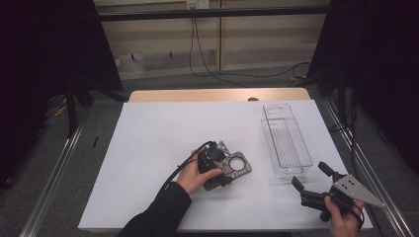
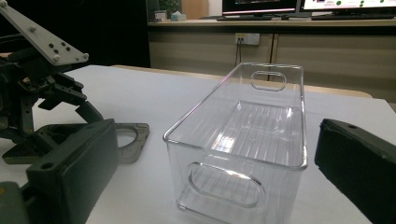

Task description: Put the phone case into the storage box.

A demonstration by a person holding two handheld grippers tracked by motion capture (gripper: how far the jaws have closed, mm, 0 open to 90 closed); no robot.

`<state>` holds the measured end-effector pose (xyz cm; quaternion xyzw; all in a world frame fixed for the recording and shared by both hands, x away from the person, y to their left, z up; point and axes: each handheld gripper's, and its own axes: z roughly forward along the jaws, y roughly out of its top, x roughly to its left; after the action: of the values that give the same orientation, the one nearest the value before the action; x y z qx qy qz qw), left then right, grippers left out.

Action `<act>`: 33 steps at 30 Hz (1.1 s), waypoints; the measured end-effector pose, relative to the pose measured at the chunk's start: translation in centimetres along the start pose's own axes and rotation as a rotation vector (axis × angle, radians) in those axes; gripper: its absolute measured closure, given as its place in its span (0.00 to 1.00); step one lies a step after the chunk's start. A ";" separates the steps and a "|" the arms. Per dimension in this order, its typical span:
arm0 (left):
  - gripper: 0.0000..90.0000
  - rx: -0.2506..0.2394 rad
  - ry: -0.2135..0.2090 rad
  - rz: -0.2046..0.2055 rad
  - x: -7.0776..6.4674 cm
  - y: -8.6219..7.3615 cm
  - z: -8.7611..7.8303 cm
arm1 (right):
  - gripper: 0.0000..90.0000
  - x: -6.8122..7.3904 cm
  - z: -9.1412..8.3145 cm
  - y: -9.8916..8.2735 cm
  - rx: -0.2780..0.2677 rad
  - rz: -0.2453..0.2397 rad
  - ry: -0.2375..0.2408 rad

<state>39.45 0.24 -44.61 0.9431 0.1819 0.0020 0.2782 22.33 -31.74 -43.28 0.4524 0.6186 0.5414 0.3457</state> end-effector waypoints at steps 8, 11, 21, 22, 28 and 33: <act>0.00 0.048 0.036 0.035 -0.6 0.4 0.5 | 0.00 0.1 0.0 0.0 0.000 0.002 0.004; 0.00 0.050 0.031 0.036 -0.6 0.4 0.4 | 0.00 0.1 0.0 0.0 0.001 0.000 0.004; 0.00 0.061 0.031 0.032 -0.6 0.6 0.4 | 0.00 0.0 0.0 0.0 0.001 0.000 0.003; 0.00 0.071 0.032 0.033 -0.6 0.6 0.4 | 0.00 0.0 0.0 0.0 0.001 0.000 0.003; 0.03 0.073 0.040 0.023 -0.6 0.7 0.3 | 0.00 0.1 0.0 0.0 -0.001 -0.001 0.006; 0.10 0.072 0.036 0.015 -0.3 0.7 0.0 | 0.00 0.0 0.0 0.0 0.000 -0.001 0.006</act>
<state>39.43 -0.45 -44.20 0.9537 0.1798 0.0146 0.2409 22.31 -31.70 -43.28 0.4505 0.6199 0.5425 0.3441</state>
